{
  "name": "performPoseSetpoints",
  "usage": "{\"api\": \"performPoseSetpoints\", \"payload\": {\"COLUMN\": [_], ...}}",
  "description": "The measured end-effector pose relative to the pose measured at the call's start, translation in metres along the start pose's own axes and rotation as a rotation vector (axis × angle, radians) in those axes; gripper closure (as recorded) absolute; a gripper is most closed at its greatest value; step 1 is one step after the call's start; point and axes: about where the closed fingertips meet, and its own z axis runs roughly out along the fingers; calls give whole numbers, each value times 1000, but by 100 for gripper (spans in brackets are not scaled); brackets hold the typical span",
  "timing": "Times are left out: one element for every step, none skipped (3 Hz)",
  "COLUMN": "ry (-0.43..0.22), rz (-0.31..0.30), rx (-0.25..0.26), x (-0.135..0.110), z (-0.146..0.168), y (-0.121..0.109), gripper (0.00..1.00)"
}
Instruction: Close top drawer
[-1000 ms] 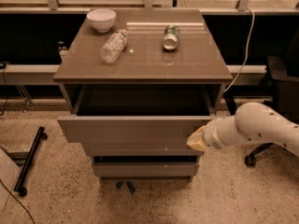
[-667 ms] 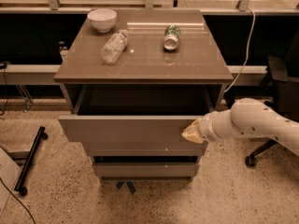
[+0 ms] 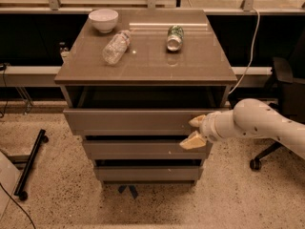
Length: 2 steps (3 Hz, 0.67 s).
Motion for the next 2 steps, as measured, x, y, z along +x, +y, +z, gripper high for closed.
{"api": "performPoseSetpoints", "payload": {"ry": [0, 0], "rz": [0, 0], "rx": [-2, -2], "x": [0, 0], "z": [1, 1], "y": [1, 1], "gripper": [0, 0]}}
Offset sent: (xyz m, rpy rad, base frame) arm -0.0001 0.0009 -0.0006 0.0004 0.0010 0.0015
